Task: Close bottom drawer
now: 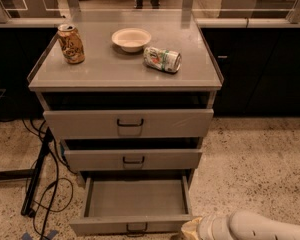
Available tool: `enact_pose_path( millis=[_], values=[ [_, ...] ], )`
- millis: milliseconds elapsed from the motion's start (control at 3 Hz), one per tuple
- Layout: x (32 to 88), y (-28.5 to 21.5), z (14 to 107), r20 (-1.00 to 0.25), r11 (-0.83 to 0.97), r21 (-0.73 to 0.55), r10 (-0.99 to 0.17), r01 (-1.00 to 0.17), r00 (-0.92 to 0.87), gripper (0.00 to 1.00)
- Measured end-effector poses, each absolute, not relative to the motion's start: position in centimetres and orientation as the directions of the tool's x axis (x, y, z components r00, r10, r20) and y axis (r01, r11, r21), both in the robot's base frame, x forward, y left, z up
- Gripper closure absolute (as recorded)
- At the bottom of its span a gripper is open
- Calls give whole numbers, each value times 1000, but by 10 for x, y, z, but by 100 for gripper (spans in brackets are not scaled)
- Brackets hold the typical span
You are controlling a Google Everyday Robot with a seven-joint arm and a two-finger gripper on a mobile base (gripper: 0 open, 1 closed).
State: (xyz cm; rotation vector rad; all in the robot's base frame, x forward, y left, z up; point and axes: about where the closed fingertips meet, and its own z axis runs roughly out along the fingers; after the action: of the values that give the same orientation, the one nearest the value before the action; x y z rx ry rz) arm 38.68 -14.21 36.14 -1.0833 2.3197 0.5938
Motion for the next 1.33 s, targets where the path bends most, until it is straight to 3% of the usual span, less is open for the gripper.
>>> enact_pose_path(
  millis=[667, 1333],
  values=[
    [394, -131, 285, -662, 556, 187, -537, -810, -522, 100],
    [412, -111, 271, -689, 505, 146, -565, -851, -453, 100]
  ],
)
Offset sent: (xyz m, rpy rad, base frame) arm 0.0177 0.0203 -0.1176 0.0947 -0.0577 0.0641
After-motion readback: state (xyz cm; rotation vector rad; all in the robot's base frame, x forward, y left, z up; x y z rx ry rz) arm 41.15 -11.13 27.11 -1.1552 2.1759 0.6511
